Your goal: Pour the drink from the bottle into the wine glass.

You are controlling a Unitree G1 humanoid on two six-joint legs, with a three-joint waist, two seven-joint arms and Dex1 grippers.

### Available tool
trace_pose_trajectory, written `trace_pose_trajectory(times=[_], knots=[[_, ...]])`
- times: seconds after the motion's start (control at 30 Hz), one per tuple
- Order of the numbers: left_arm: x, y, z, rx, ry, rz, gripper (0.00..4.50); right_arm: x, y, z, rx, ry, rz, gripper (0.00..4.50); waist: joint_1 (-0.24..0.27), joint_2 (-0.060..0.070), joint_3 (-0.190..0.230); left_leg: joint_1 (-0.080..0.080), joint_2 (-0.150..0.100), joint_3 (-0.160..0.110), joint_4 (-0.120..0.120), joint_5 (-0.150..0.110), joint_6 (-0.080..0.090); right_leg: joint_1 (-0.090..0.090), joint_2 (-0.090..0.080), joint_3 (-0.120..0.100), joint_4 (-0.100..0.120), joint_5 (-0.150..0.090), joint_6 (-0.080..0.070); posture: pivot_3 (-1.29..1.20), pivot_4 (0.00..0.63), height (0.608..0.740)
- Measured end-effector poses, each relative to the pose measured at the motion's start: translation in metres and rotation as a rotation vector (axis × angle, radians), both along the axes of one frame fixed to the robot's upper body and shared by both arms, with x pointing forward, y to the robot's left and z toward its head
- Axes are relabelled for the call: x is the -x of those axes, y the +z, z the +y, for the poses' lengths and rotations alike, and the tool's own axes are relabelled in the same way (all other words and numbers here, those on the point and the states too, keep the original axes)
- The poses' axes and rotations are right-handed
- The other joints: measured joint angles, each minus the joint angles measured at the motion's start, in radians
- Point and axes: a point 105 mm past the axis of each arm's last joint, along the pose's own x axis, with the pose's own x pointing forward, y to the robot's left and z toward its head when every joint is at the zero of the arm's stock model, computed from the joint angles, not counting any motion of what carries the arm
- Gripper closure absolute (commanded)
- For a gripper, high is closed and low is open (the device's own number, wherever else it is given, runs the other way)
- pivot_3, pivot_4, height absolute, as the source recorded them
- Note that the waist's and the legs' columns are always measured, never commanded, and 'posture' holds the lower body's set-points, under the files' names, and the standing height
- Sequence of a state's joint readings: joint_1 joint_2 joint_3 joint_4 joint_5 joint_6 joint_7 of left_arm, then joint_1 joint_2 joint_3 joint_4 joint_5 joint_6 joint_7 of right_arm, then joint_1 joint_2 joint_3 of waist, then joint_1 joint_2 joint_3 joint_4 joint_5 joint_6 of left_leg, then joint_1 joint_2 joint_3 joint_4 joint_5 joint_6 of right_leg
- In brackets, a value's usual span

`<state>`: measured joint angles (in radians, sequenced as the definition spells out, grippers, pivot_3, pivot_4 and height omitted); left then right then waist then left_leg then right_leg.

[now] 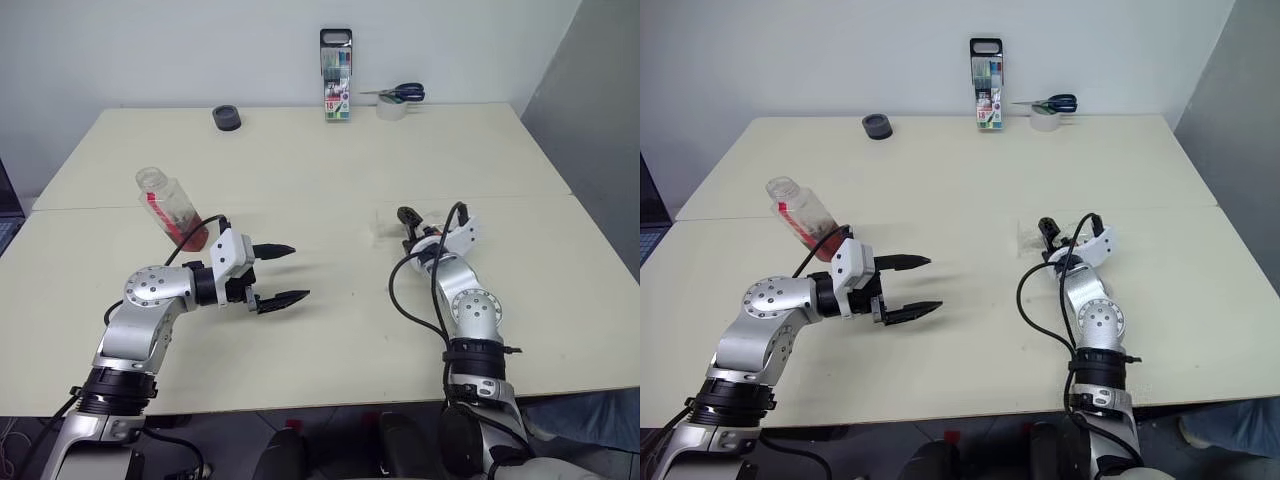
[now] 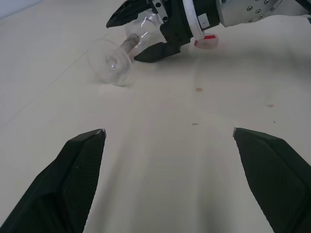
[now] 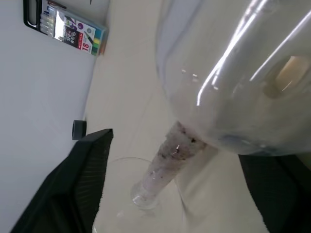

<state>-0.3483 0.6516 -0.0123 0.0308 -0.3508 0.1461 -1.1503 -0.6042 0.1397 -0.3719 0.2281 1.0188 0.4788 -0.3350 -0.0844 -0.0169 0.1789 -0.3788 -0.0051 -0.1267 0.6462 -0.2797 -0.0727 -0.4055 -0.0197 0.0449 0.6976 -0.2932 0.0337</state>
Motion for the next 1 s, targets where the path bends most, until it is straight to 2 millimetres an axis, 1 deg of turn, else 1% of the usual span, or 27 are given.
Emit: trace_pose_trajectory(times=[0.1,0.13,0.2,0.23,0.27,0.3,0.5,0.57,0.63,0.73,0.8,0.83,0.9,1.0], knots=[[0.000,0.000,0.000,-0.001,0.000,0.000,0.00,-0.003,-0.006,0.003,-0.019,0.005,0.021,2.36,0.000,0.000,0.000,0.000,0.000,0.000,0.000,0.000,0.000,0.000,0.000,0.000,0.000,0.000,0.000,0.00,0.150,0.740],[0.000,0.000,0.000,-0.001,0.000,0.000,0.00,-0.004,-0.005,0.004,-0.026,0.006,0.017,2.77,0.000,0.000,0.000,0.000,0.000,0.000,0.000,0.000,0.000,0.000,0.000,0.000,0.000,0.000,0.000,0.00,0.150,0.740],[0.000,0.000,0.000,-0.001,0.000,0.000,0.00,-0.008,0.001,0.006,-0.036,0.009,0.000,3.42,0.000,0.000,0.000,0.000,0.000,0.000,0.000,0.000,0.000,0.000,0.000,0.000,0.000,0.000,0.000,0.00,0.150,0.740],[0.000,0.000,0.000,-0.002,0.000,0.000,0.00,-0.009,0.001,0.007,-0.040,0.011,0.001,3.80,0.000,0.000,0.000,0.000,0.000,0.000,0.000,0.000,0.000,0.000,0.000,0.000,0.000,0.000,0.000,0.00,0.150,0.740],[0.000,0.000,0.000,-0.002,0.001,0.001,0.00,-0.010,0.004,0.008,-0.055,0.016,-0.016,4.09,0.000,0.001,0.000,0.000,0.000,0.000,0.000,0.000,0.000,0.000,0.000,0.000,0.000,0.000,0.000,0.00,0.150,0.740],[0.000,0.000,0.000,-0.003,0.000,0.001,0.00,-0.011,0.007,0.011,-0.056,0.023,-0.027,4.24,0.000,0.001,0.000,0.000,0.000,0.000,0.000,0.000,0.000,0.000,0.000,0.000,0.000,0.000,0.000,0.00,0.150,0.740],[0.000,-0.001,0.000,-0.004,0.004,0.003,0.00,-0.013,0.008,0.012,-0.051,0.022,-0.030,4.28,0.000,0.001,0.000,0.000,0.000,0.000,0.000,0.000,0.000,0.000,0.000,0.000,0.000,0.000,0.000,0.00,0.150,0.740],[0.000,-0.002,0.000,-0.003,0.007,0.006,0.00,-0.011,0.012,0.016,0.006,0.043,-0.050,4.28,0.000,0.002,0.000,0.000,0.000,-0.001,0.000,0.000,0.000,0.000,0.000,0.000,0.000,0.000,0.000,0.00,0.150,0.740],[0.000,-0.003,0.000,0.000,0.018,0.014,0.00,-0.004,0.018,0.023,0.187,0.095,-0.120,4.29,0.000,0.002,0.001,-0.001,0.000,-0.001,-0.001,0.000,0.000,-0.001,0.000,0.000,0.000,0.000,0.000,0.00,0.150,0.740],[0.000,-0.006,0.001,0.011,0.044,0.040,0.00,0.006,0.026,0.028,0.587,0.198,-0.270,4.30,-0.001,0.003,0.001,-0.002,-0.002,-0.001,0.000,0.000,0.000,-0.001,-0.001,0.000,-0.001,0.000,0.000,0.00,0.150,0.740],[0.001,-0.011,0.003,0.014,0.066,0.067,0.00,0.012,0.025,0.029,0.838,0.248,-0.360,4.30,0.000,0.003,0.001,-0.002,-0.002,-0.001,0.000,0.000,0.000,-0.001,-0.001,0.000,-0.002,0.000,0.000,0.00,0.150,0.740],[0.002,-0.013,0.004,0.016,0.077,0.080,0.00,0.014,0.020,0.029,0.933,0.267,-0.389,4.30,0.000,0.003,0.001,-0.002,-0.001,-0.001,-0.001,0.000,0.000,-0.001,-0.001,0.000,-0.002,0.000,0.000,0.00,0.150,0.740],[0.006,-0.016,0.006,0.022,0.097,0.103,0.00,0.022,0.011,0.035,1.100,0.320,-0.469,4.30,0.000,0.003,0.001,-0.002,-0.001,-0.001,-0.001,0.000,0.000,-0.001,-0.001,0.000,-0.002,0.000,0.000,0.00,0.150,0.740],[0.011,-0.020,0.005,0.032,0.108,0.129,0.00,0.028,0.004,0.041,1.206,0.346,-0.534,4.30,0.001,0.003,0.001,-0.001,0.000,-0.001,0.000,0.000,0.000,-0.001,0.000,0.000,-0.001,0.000,0.000,0.00,0.150,0.740]])
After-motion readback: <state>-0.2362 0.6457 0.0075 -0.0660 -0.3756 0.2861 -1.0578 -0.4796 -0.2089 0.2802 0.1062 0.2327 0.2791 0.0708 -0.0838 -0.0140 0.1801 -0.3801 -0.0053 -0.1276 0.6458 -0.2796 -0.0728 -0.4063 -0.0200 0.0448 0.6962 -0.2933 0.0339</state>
